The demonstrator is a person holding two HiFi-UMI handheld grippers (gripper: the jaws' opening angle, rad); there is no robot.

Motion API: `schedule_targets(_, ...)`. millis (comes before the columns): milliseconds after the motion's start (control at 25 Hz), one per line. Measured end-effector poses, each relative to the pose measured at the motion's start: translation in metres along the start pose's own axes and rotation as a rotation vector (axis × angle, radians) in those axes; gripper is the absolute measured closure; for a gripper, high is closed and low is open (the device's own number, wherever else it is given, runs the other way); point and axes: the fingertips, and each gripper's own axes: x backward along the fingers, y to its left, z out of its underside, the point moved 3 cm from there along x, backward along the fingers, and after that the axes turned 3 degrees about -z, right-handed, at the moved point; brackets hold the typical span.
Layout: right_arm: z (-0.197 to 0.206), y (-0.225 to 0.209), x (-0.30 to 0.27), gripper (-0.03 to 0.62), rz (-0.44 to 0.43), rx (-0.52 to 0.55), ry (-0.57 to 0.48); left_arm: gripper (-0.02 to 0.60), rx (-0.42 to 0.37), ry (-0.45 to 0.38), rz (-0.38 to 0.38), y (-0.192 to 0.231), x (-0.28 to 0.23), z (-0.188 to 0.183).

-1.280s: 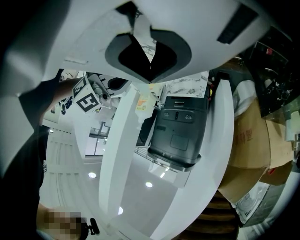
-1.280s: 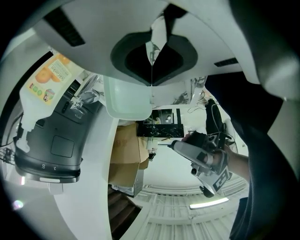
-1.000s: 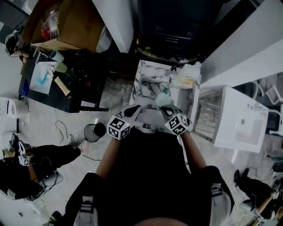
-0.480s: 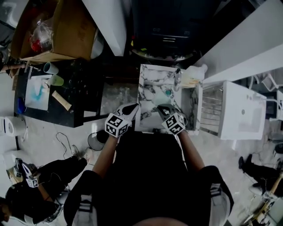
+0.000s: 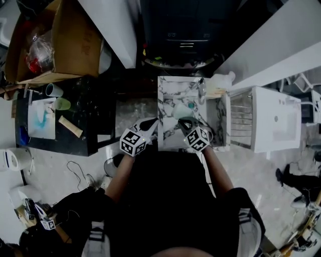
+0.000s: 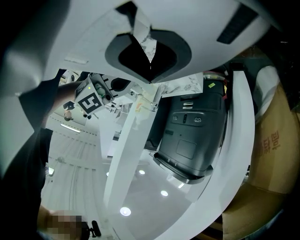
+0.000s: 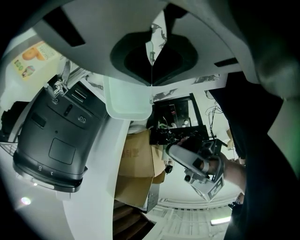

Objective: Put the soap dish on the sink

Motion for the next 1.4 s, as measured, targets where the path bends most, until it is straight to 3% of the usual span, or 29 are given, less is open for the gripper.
schedule_targets(480, 0.001, -0.009, -0.022, 0.594, 0.013, 0.102, 0.087, 0.581, -0.014, 0.019, 0.04, 0.015, -0.006, -0.001)
schedule_targets(960, 0.003, -0.022, -0.047, 0.594, -0.024, 0.254, 0.205, 0.581, -0.002, 0.025, 0.05, 0.025, -0.007, 0.0)
schedule_targets(1400, -0.001, -0.032, -0.075, 0.594, -0.066, 0.308, 0.273, 0.581, 0.008, 0.035, 0.052, 0.037, -0.004, 0.002)
